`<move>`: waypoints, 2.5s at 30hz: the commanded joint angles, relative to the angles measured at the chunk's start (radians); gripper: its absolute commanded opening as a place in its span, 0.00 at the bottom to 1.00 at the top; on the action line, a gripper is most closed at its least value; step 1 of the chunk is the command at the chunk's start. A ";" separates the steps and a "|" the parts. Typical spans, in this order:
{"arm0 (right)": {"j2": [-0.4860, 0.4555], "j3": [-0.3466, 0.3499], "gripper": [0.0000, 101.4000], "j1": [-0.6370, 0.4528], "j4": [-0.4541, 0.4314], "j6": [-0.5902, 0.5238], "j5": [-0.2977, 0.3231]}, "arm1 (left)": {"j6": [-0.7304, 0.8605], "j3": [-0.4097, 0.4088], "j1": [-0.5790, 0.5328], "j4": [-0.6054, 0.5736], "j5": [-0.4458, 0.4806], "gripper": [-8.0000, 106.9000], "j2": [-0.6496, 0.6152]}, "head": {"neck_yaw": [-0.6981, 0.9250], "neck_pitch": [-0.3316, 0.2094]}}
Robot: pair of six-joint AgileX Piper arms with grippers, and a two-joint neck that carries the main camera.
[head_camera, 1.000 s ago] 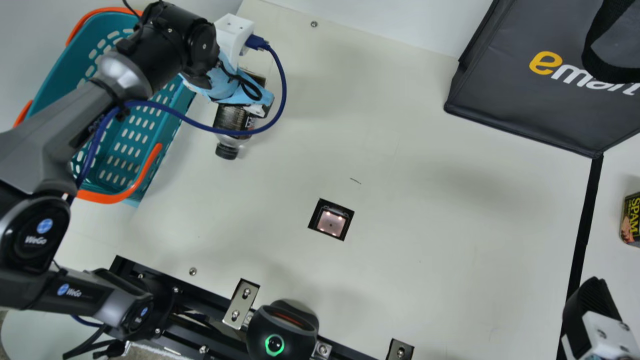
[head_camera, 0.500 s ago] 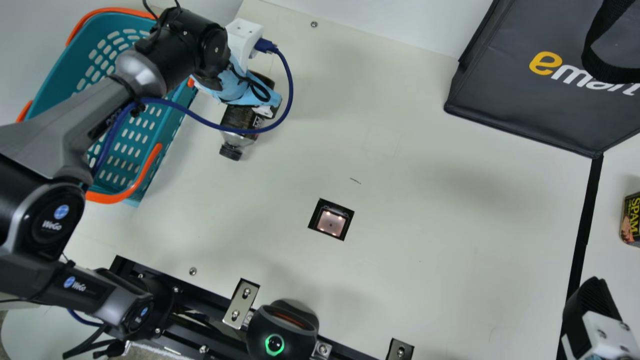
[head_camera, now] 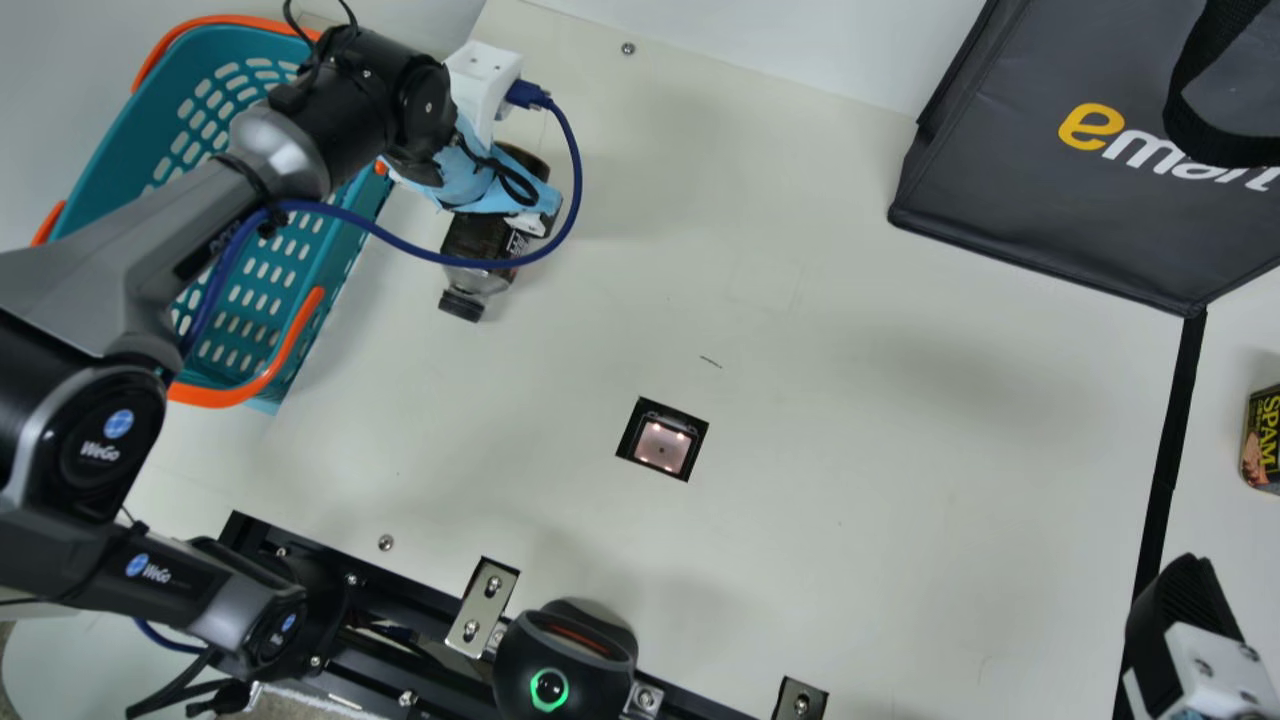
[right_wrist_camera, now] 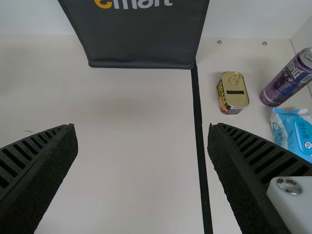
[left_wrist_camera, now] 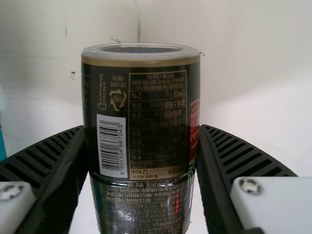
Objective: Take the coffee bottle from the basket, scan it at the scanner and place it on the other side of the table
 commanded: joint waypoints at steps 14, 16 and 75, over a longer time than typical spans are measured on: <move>0.000 0.000 0.94 0.000 0.000 0.000 0.001 | 0.040 0.054 0.025 -0.030 -0.027 0.85 -0.067 | 0.004 -0.029; 0.000 0.000 0.94 0.000 0.000 0.000 0.001 | 0.049 0.067 0.030 -0.036 -0.026 0.85 -0.087 | 0.004 -0.029; 0.000 0.000 0.94 0.000 0.000 0.000 0.000 | 0.184 0.526 0.057 -0.144 -0.321 0.74 -0.311 | 0.004 -0.029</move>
